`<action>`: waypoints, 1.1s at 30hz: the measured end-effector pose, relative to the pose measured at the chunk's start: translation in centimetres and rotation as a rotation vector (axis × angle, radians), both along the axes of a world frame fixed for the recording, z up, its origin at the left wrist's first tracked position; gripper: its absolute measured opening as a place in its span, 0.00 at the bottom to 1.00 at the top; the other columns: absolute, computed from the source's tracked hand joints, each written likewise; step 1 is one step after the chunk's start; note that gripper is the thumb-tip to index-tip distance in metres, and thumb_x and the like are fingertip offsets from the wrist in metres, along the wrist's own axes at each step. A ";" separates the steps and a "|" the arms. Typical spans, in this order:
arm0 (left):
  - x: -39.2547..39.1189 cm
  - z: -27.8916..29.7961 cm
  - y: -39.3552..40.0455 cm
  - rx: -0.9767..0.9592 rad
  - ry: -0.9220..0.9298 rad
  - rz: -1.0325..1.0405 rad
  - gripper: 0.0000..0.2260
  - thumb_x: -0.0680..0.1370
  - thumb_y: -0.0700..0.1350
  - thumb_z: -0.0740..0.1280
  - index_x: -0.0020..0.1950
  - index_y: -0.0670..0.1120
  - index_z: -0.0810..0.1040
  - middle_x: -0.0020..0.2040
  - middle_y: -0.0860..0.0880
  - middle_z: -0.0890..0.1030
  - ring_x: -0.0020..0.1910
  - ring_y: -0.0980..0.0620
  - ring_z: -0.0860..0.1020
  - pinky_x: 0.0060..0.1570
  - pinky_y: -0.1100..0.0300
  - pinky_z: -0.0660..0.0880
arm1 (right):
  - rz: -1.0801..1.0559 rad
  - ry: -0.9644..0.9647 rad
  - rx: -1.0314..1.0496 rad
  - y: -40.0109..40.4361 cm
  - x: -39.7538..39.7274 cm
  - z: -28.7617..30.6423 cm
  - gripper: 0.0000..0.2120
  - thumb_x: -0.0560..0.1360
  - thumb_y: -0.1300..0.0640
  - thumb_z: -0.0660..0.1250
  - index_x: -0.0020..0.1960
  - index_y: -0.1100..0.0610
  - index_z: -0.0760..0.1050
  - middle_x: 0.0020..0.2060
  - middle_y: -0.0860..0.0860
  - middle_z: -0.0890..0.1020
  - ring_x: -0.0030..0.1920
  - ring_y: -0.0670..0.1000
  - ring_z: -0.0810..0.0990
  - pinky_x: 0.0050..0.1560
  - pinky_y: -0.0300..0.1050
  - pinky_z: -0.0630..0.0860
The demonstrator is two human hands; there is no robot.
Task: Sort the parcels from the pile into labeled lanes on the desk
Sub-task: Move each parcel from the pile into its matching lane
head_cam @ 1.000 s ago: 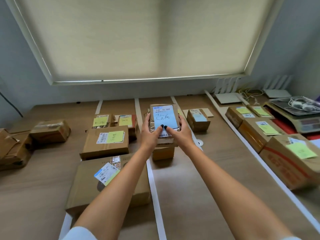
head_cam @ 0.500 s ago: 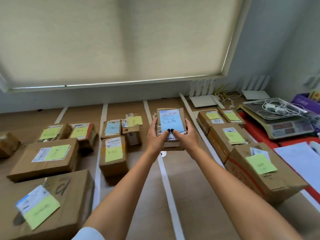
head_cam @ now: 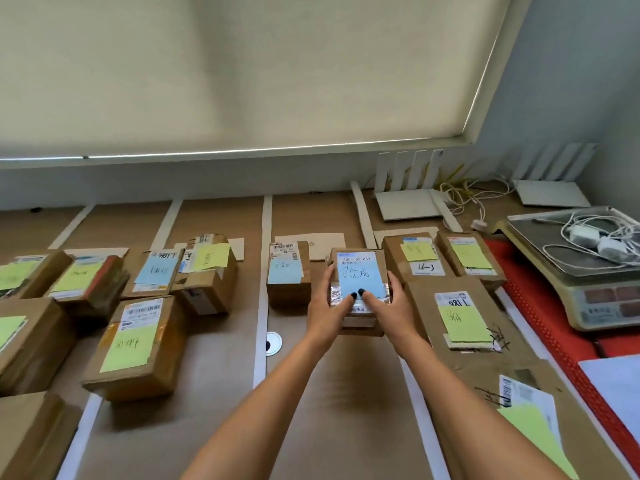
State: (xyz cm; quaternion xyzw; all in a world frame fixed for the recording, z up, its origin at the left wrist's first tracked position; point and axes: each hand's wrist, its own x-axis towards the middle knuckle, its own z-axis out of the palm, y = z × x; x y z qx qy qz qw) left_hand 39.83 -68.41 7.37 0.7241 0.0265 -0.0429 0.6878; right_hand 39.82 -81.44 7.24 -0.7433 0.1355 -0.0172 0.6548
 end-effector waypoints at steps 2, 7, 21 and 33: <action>1.7 -1.5 -0.6 0.008 0.011 0.016 0.29 0.77 0.39 0.66 0.70 0.61 0.60 0.70 0.51 0.68 0.67 0.52 0.69 0.56 0.53 0.78 | 0.014 0.021 0.009 -0.4 2.0 -1.5 0.35 0.73 0.58 0.70 0.74 0.51 0.57 0.64 0.53 0.74 0.55 0.48 0.78 0.40 0.37 0.78; 6.6 -4.6 -1.5 0.077 0.030 0.058 0.26 0.79 0.39 0.62 0.74 0.54 0.59 0.73 0.51 0.65 0.70 0.53 0.65 0.64 0.56 0.71 | -0.004 0.023 -0.044 -0.7 7.3 -4.7 0.33 0.73 0.59 0.70 0.74 0.51 0.59 0.66 0.52 0.73 0.55 0.45 0.75 0.38 0.29 0.74; 12.2 -9.2 -2.4 0.299 0.070 0.109 0.22 0.81 0.40 0.58 0.75 0.49 0.60 0.74 0.48 0.63 0.73 0.51 0.60 0.72 0.50 0.61 | -0.052 0.025 -0.163 0.0 12.4 -10.1 0.29 0.76 0.57 0.67 0.74 0.55 0.60 0.68 0.53 0.72 0.67 0.52 0.71 0.66 0.53 0.70; 4.5 1.0 0.6 0.285 0.080 0.211 0.24 0.77 0.32 0.60 0.72 0.47 0.66 0.73 0.46 0.65 0.73 0.47 0.62 0.70 0.53 0.64 | 0.061 -0.018 -0.200 1.1 5.5 -0.6 0.37 0.73 0.59 0.70 0.75 0.49 0.54 0.69 0.54 0.70 0.67 0.52 0.70 0.53 0.38 0.69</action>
